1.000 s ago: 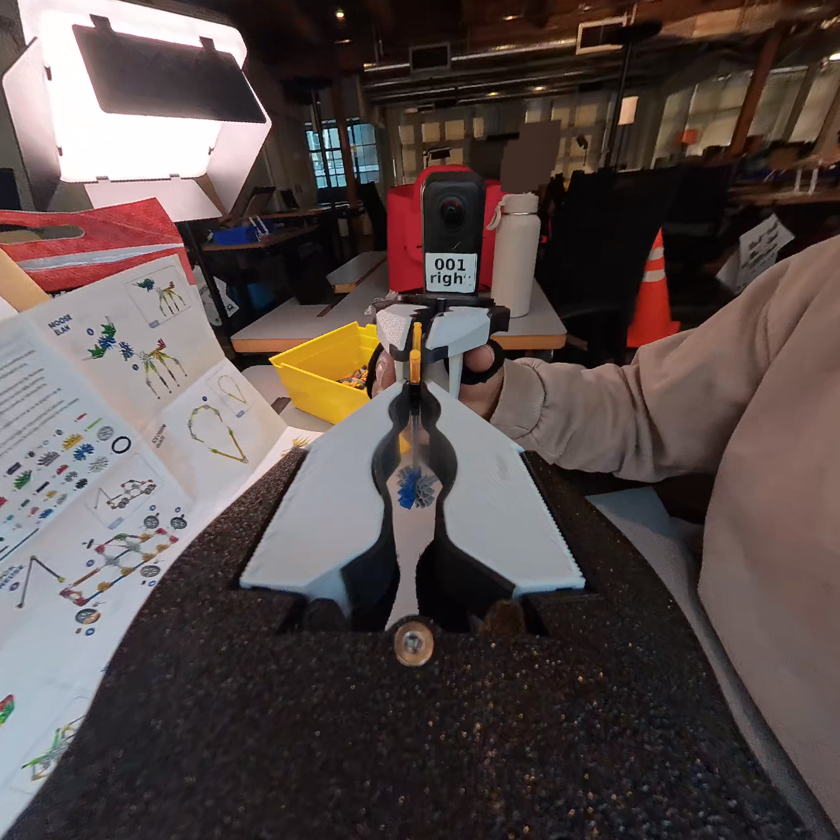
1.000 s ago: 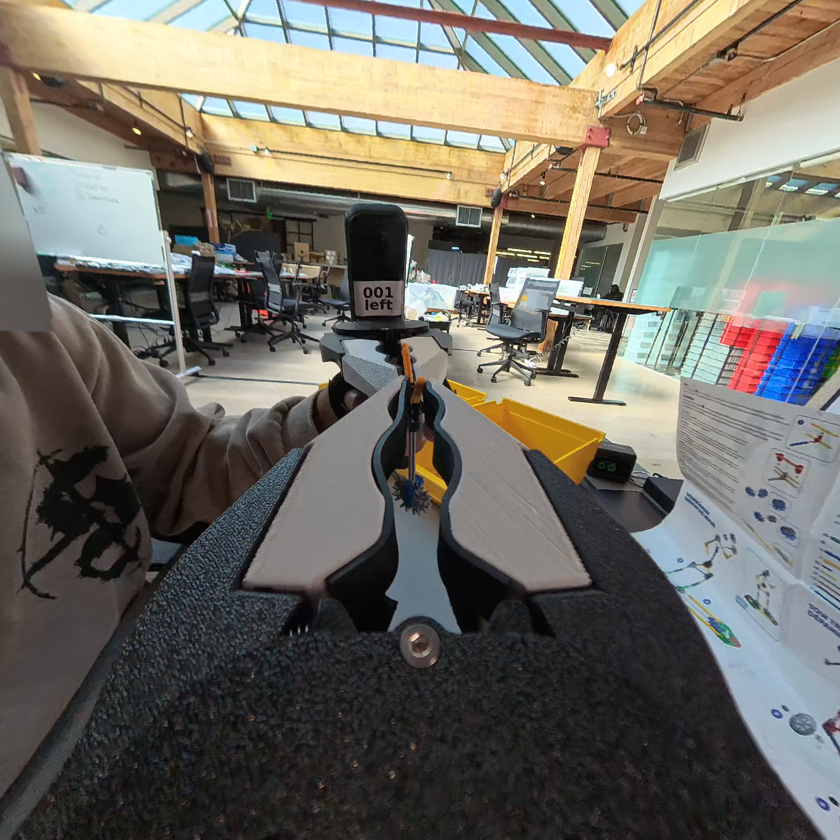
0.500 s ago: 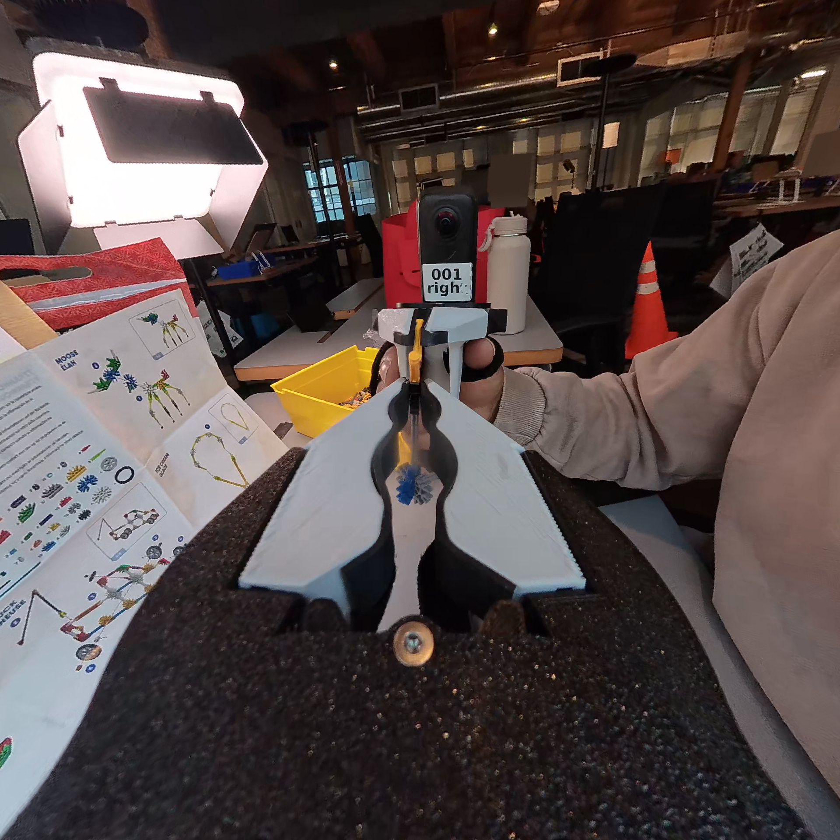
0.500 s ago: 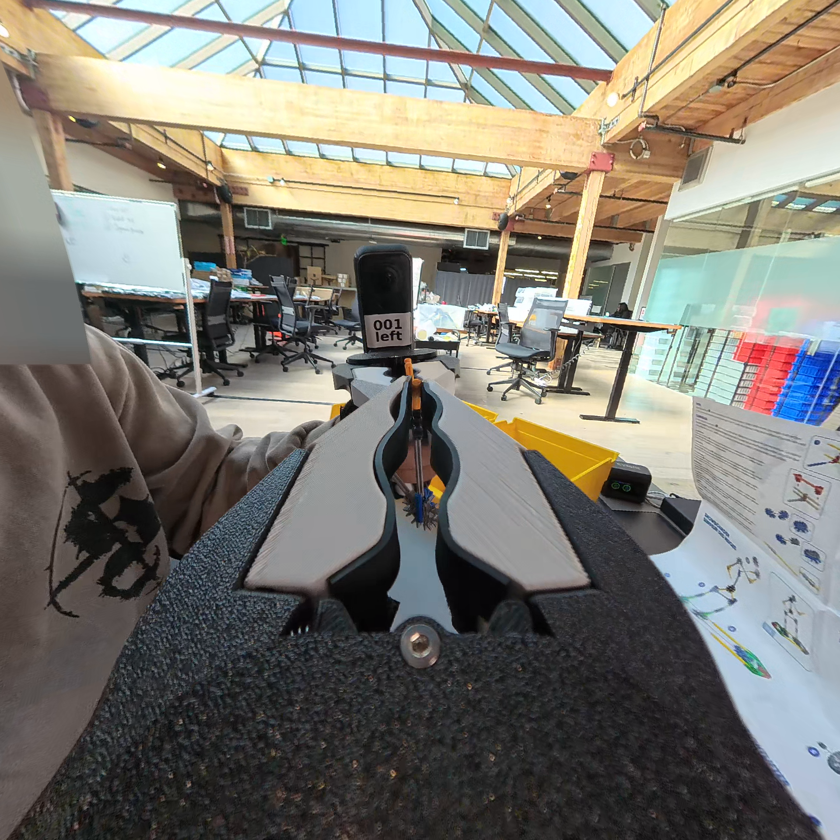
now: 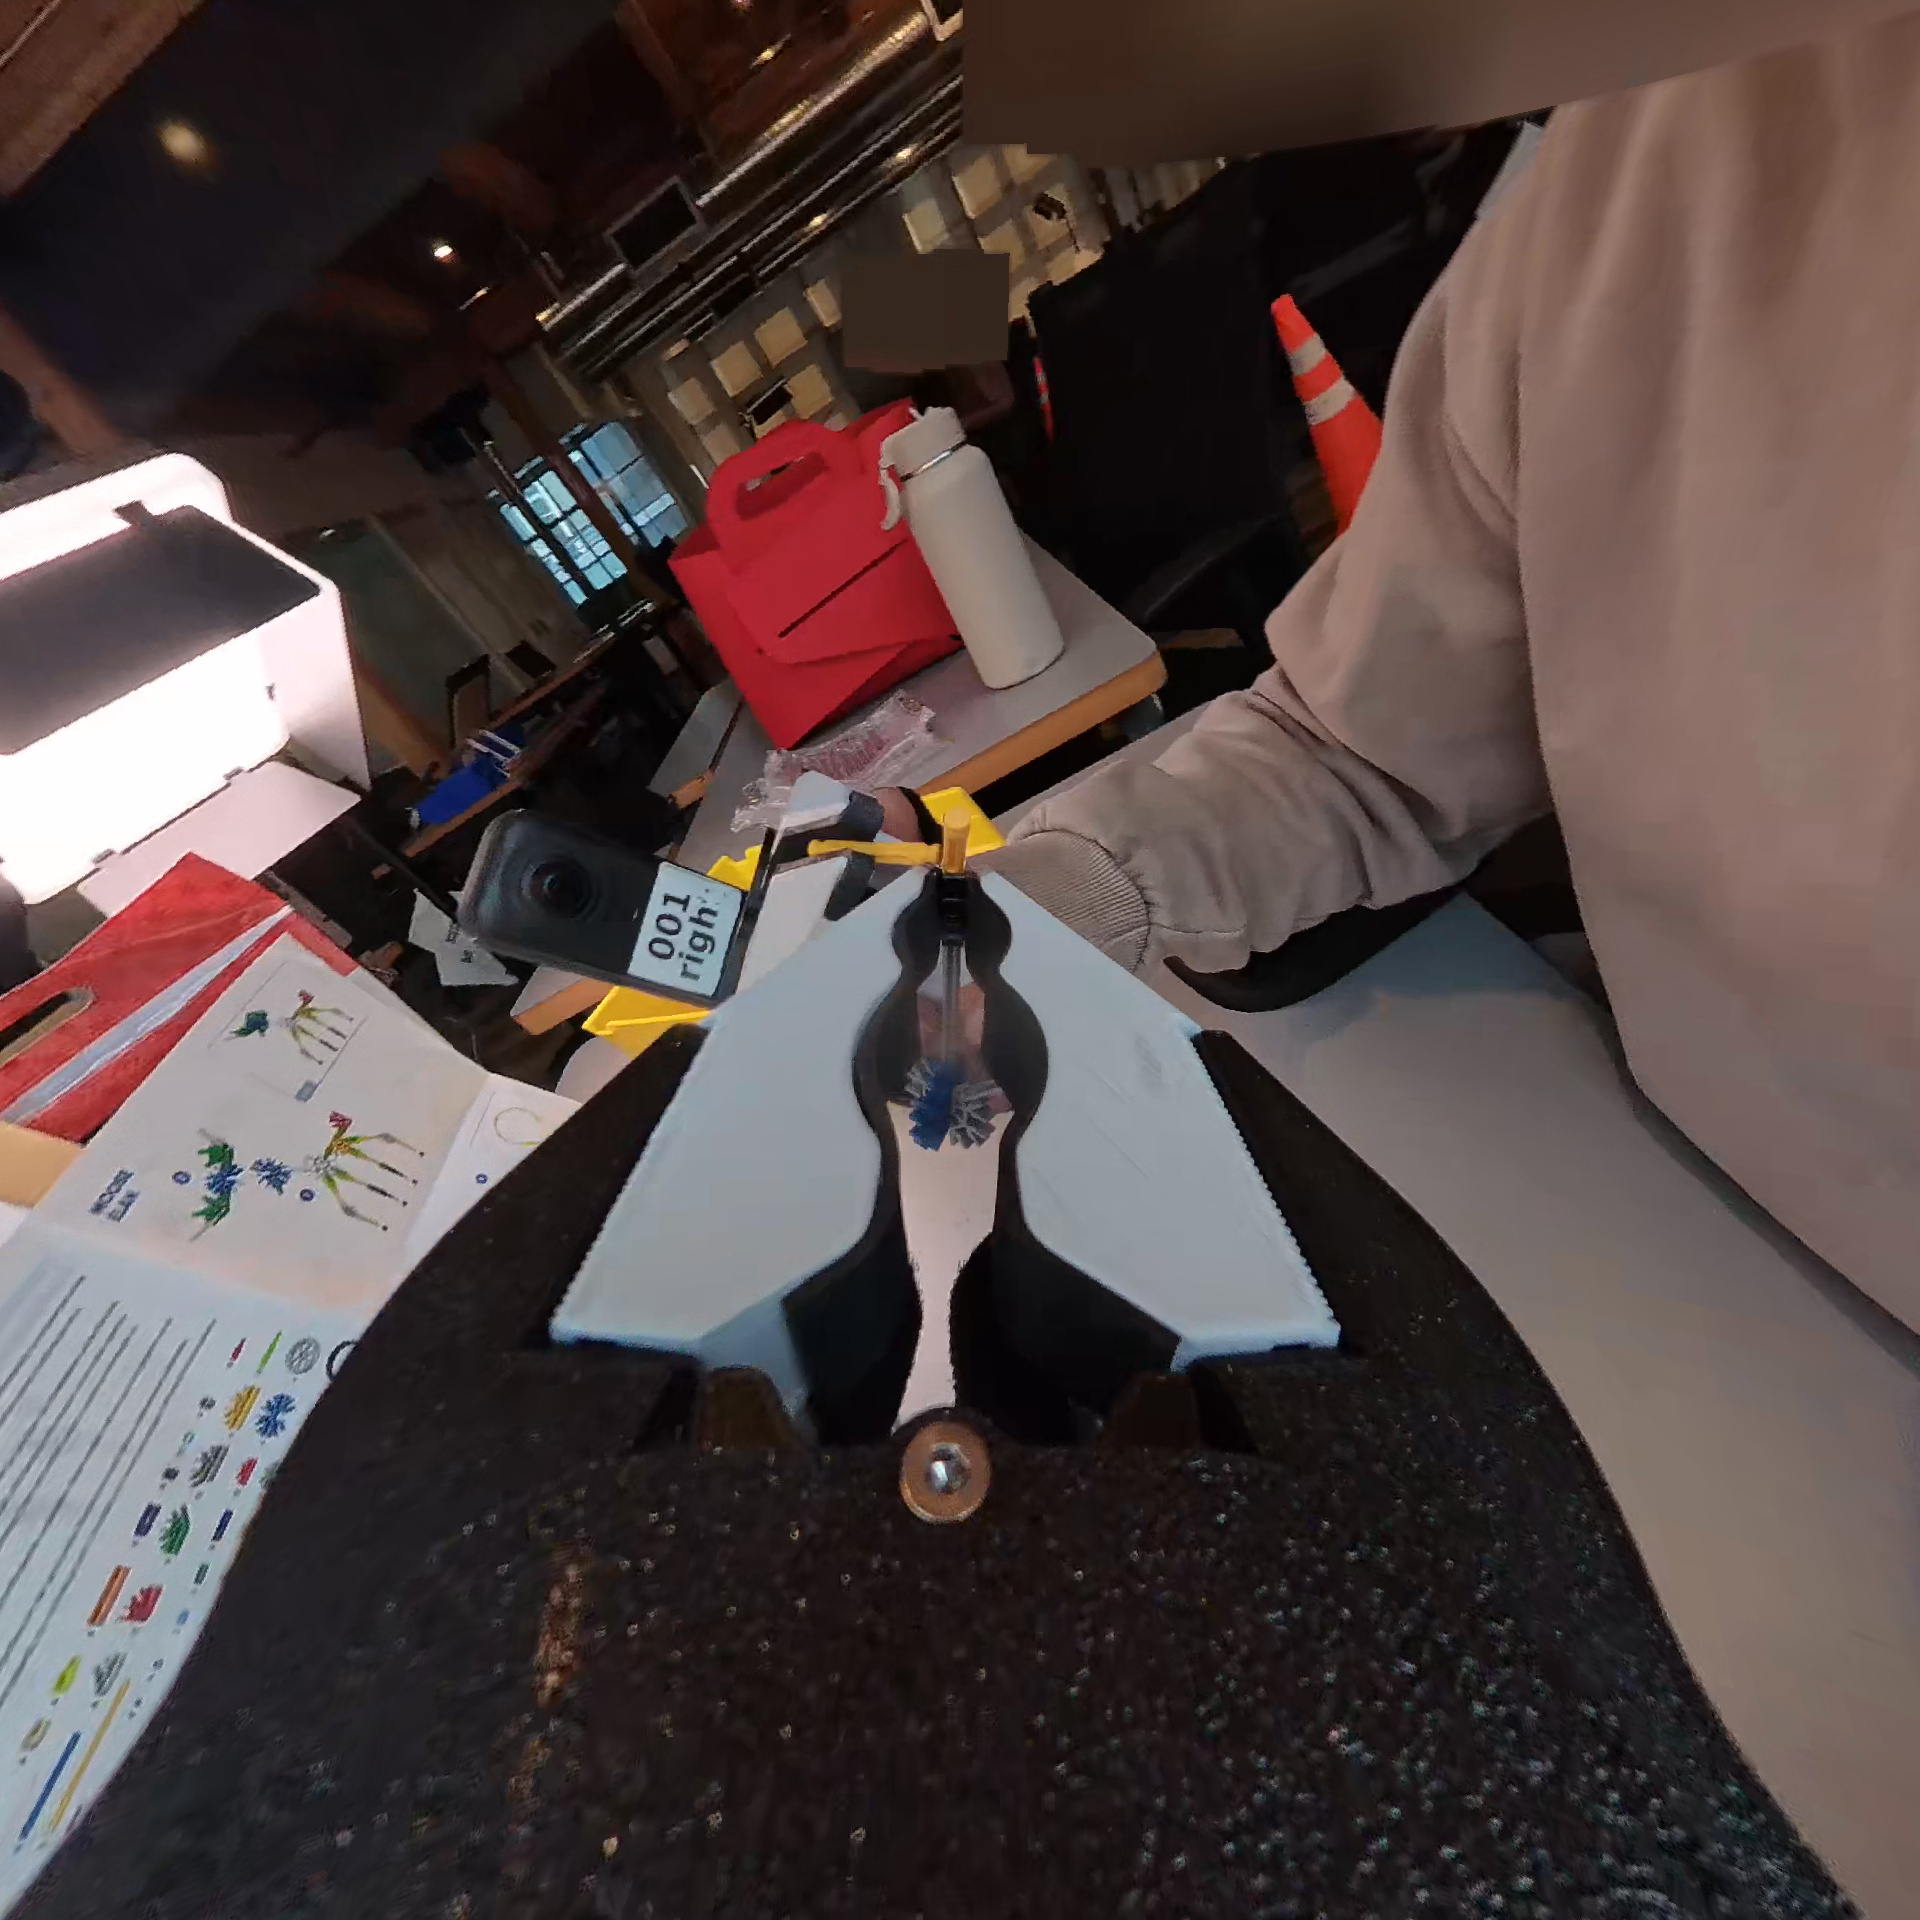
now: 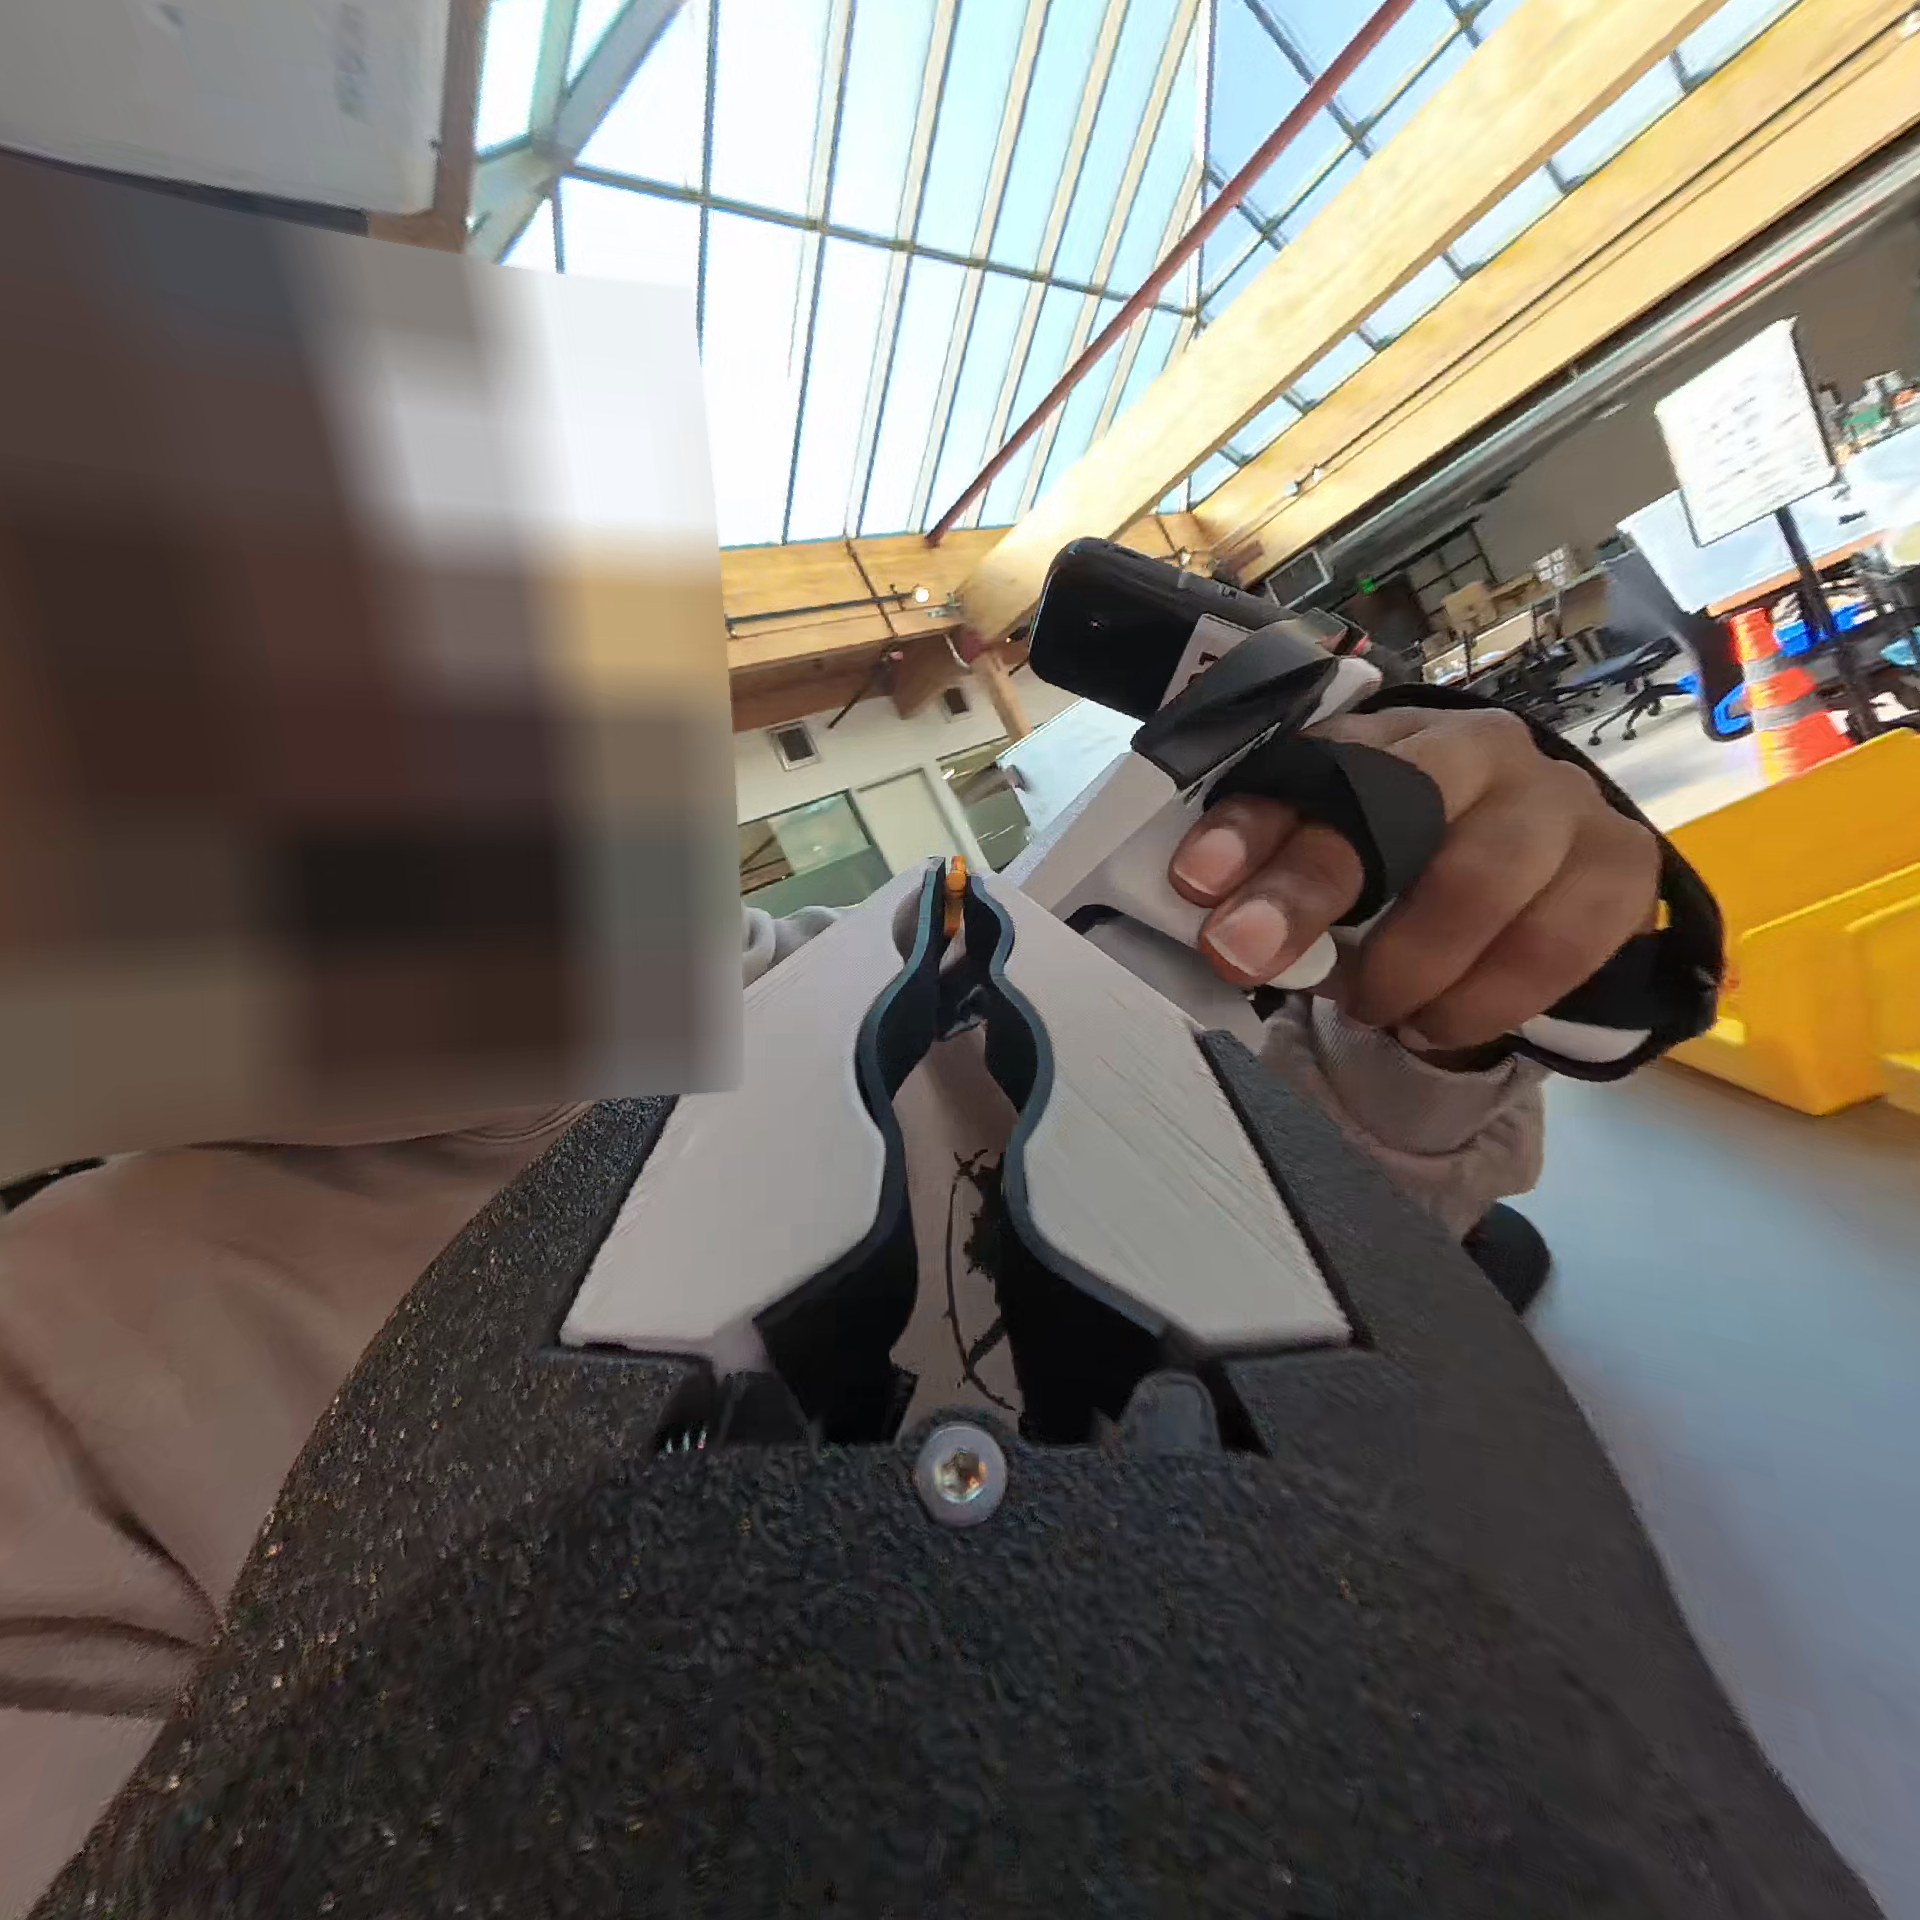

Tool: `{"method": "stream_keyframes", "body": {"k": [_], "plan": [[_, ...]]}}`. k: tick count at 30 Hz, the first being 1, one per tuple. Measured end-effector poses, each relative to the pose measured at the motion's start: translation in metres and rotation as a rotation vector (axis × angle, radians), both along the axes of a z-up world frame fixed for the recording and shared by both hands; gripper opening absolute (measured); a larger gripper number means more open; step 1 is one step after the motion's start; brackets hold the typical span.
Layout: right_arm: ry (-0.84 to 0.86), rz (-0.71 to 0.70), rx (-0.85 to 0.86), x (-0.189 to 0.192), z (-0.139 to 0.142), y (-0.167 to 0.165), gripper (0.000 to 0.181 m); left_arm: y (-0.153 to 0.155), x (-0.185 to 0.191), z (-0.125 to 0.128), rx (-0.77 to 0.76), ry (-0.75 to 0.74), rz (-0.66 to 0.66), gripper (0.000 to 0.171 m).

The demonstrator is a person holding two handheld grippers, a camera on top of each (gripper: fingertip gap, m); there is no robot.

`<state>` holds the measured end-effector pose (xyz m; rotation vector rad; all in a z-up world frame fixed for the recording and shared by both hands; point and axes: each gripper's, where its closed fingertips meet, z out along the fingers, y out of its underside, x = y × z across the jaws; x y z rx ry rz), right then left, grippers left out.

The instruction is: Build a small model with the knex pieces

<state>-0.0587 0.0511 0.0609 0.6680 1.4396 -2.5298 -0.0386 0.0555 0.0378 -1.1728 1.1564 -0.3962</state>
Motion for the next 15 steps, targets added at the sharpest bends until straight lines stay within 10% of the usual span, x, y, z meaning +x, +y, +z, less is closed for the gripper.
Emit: {"method": "stream_keyframes", "body": {"k": [6,10,15], "plan": [[0.091,-0.333,0.059,-0.008,0.022,0.04,0.002,0.009,-0.014,0.01,-0.012,-0.075,0.066,0.002],[0.051,-1.069,0.491,-0.009,0.012,0.161,0.002,0.04,-0.055,0.016,-0.091,-0.177,0.272,0.002],[-0.467,-1.874,1.246,0.089,-0.04,0.348,0.002,0.069,-0.079,-0.003,-0.218,-0.234,0.408,0.002]]}}
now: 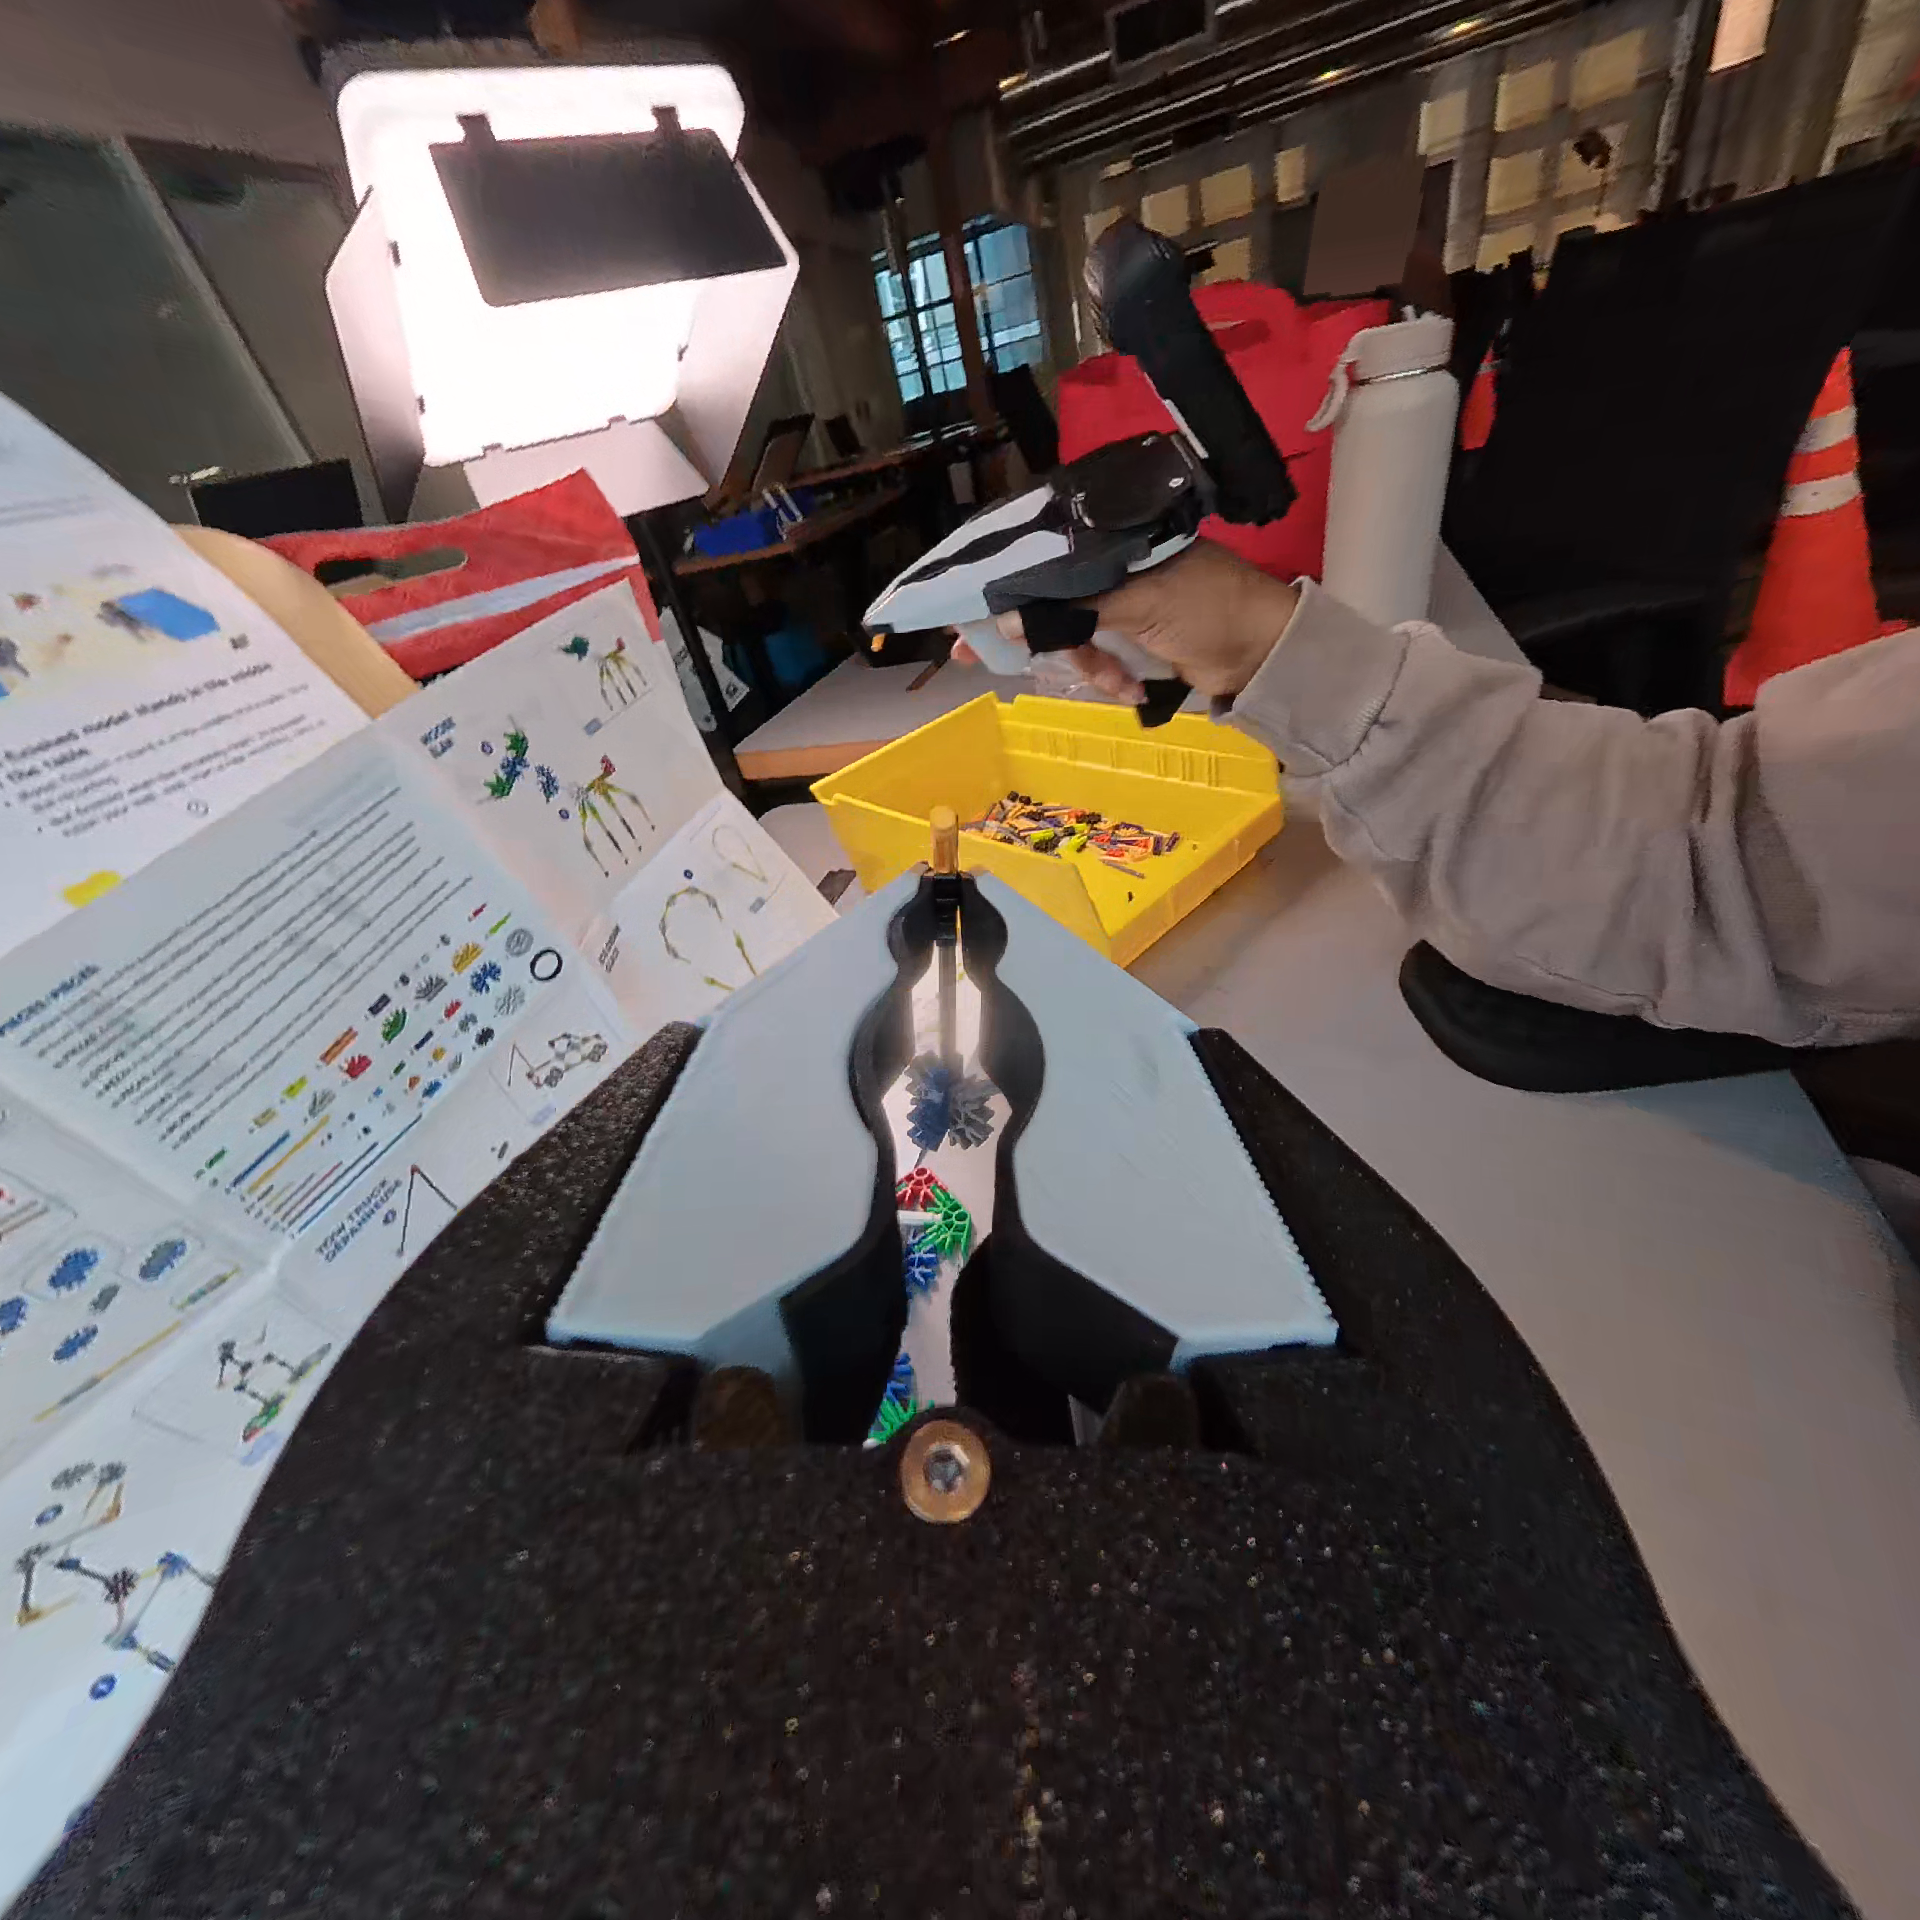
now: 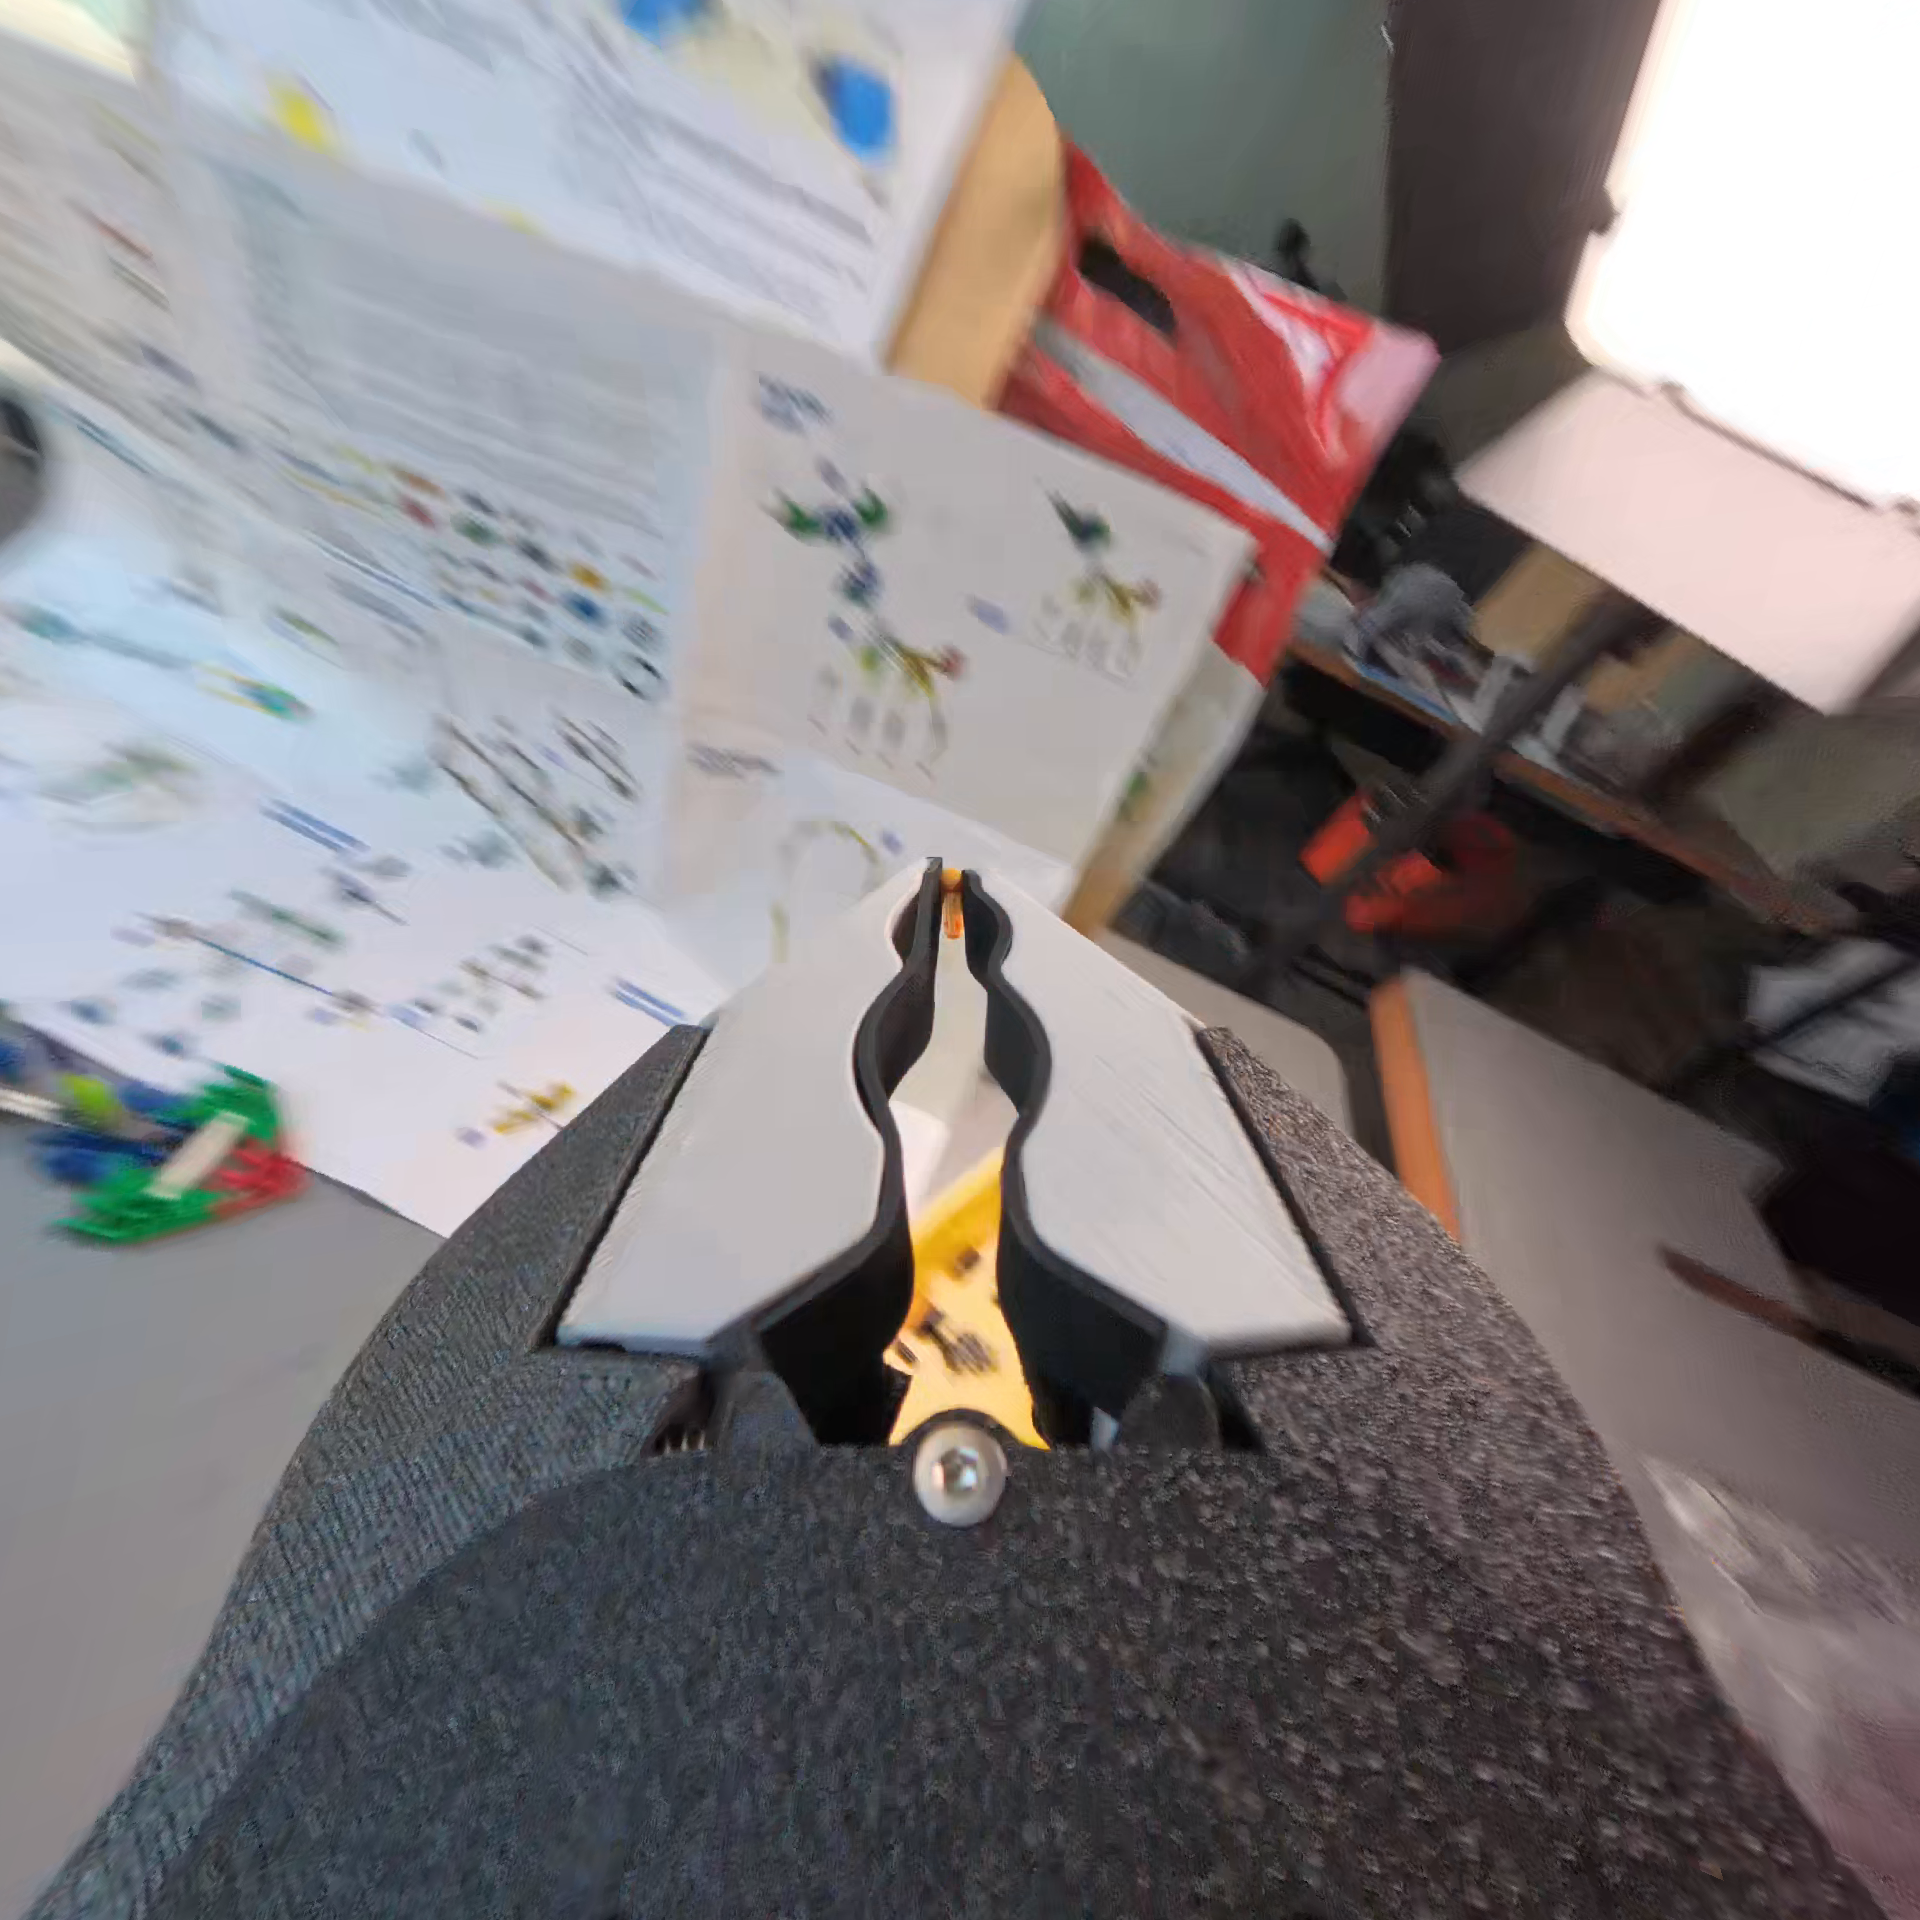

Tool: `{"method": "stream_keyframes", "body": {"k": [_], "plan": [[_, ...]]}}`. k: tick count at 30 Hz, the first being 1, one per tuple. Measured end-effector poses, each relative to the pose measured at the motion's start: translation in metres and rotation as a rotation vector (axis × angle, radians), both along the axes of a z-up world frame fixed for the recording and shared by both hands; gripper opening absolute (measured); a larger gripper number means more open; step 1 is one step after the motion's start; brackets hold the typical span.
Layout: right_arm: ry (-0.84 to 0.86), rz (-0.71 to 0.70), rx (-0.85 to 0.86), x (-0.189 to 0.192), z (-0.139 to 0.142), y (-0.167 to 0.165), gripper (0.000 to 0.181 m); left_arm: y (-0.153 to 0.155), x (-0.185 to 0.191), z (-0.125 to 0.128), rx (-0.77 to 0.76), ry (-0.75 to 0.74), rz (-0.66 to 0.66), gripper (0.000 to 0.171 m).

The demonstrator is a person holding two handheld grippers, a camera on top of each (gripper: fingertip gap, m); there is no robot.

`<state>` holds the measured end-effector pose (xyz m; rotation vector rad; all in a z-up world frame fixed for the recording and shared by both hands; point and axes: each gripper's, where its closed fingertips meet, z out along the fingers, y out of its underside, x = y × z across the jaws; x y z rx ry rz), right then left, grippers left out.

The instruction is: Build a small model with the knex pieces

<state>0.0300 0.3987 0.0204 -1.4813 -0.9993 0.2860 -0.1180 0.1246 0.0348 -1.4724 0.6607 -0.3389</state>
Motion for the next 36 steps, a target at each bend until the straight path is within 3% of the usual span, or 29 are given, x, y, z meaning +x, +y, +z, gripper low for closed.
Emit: {"method": "stream_keyframes", "body": {"k": [2,6,8,10,14,19,22,25,27,30,33,36], "plan": [[-0.134,-0.171,-0.074,0.039,-0.035,0.038,0.002,0.009,0.001,-0.013,-0.057,-0.006,0.011,0.002],[-0.155,-0.35,-0.203,0.088,-0.082,0.084,0.004,0.021,0.007,-0.036,-0.127,0.004,0.015,0.002],[-0.148,-0.415,-0.17,0.103,-0.08,0.094,0.022,0.024,0.01,-0.042,-0.144,0.008,0.009,0.002],[-0.05,-0.385,-0.109,0.096,-0.055,0.089,0.023,0.026,0.011,-0.046,-0.154,0.009,0.009,0.002],[0.215,-0.051,-0.107,0.042,-0.001,0.038,0.023,0.026,0.015,-0.053,-0.184,0.003,-0.02,0.002],[0.292,0.376,-0.11,-0.023,0.037,-0.052,0.026,0.024,0.023,-0.058,-0.194,0.028,-0.045,0.002],[0.28,0.76,-0.182,-0.066,0.042,-0.141,0.025,0.023,0.027,-0.059,-0.2,0.043,-0.061,0.002],[0.135,1.055,-0.217,-0.095,0.019,-0.221,0.025,0.021,0.031,-0.063,-0.211,0.067,-0.074,0.002],[0.035,1.149,-0.216,-0.111,-0.003,-0.256,0.025,0.02,0.034,-0.065,-0.217,0.088,-0.081,0.002],[-0.037,1.186,-0.212,-0.129,-0.026,-0.279,0.023,0.017,0.038,-0.068,-0.223,0.126,-0.09,0.002],[-0.009,1.185,-0.234,-0.135,-0.029,-0.28,0.002,0.016,0.038,-0.07,-0.223,0.182,-0.077,0.002],[0.066,1.237,-0.298,-0.129,-0.018,-0.28,0.002,0.012,0.04,-0.064,-0.205,0.168,-0.1,0.002]]}}
